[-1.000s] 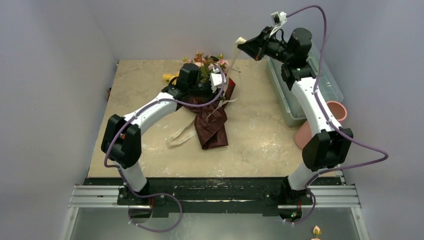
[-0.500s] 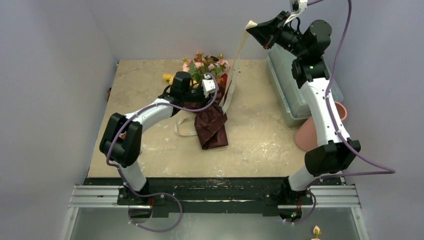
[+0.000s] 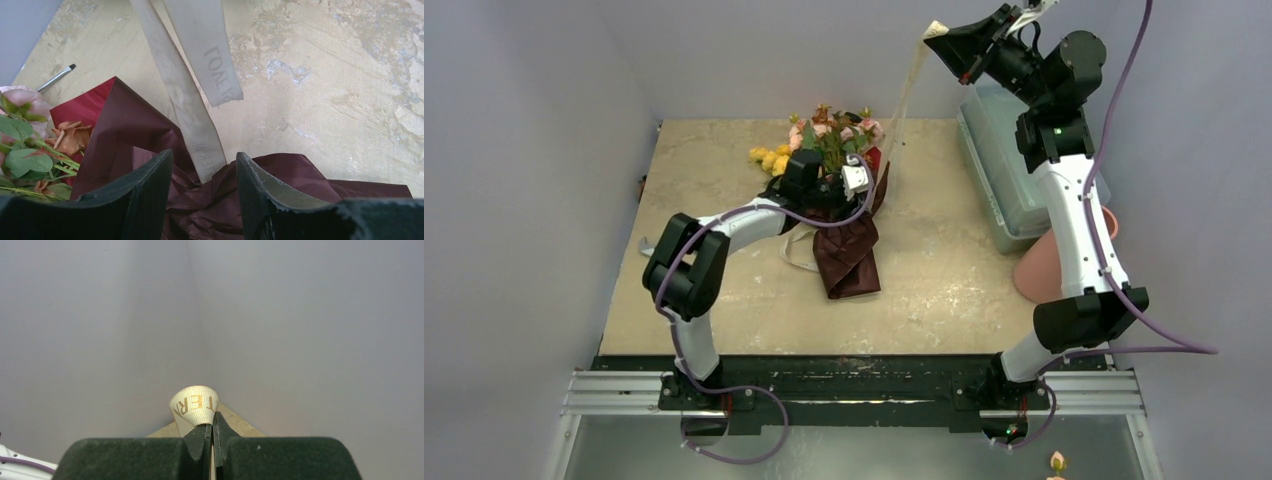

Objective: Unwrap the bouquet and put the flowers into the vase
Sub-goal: Untie the ribbon from the wrapping paper, then place the ribbon at the center of the board.

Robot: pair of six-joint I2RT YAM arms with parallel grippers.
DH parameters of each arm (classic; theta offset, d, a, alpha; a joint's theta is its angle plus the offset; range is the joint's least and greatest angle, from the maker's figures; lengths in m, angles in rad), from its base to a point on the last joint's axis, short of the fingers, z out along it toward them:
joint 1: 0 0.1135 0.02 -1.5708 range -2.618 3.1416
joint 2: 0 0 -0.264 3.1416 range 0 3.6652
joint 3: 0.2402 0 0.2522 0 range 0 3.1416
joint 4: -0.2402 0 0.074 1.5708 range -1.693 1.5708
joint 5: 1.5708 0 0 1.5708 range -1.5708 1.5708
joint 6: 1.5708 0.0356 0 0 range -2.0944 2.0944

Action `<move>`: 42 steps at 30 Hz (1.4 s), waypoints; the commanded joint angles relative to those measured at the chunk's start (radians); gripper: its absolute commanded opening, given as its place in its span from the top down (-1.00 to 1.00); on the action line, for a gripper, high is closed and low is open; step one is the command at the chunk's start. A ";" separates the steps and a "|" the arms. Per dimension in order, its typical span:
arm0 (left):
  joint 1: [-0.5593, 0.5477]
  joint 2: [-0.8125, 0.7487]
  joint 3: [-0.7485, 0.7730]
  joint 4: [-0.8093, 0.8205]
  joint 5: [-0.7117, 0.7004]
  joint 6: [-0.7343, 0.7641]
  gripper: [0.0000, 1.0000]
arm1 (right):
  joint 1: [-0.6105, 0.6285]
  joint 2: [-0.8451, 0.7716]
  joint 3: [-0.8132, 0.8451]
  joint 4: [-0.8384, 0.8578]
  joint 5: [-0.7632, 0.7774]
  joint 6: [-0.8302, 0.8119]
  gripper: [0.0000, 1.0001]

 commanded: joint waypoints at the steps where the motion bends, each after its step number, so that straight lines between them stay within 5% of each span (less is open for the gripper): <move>1: -0.007 0.027 0.051 0.072 0.007 -0.016 0.08 | -0.011 -0.047 0.054 0.017 0.038 0.024 1.00; 13: -0.027 0.070 0.184 0.028 0.049 -0.080 1.00 | -0.047 -0.050 0.056 0.024 0.071 0.008 1.00; 31: -0.059 0.023 0.508 0.091 0.090 -0.376 1.00 | -0.065 -0.136 -0.389 -0.039 0.009 -0.234 1.00; 38: -0.059 0.067 0.665 0.104 0.071 -0.461 1.00 | -0.063 -0.188 -0.571 -0.030 -0.041 -0.281 0.86; 42: -0.059 0.089 0.724 0.101 0.069 -0.482 1.00 | -0.065 -0.209 -0.624 -0.007 -0.089 -0.287 0.56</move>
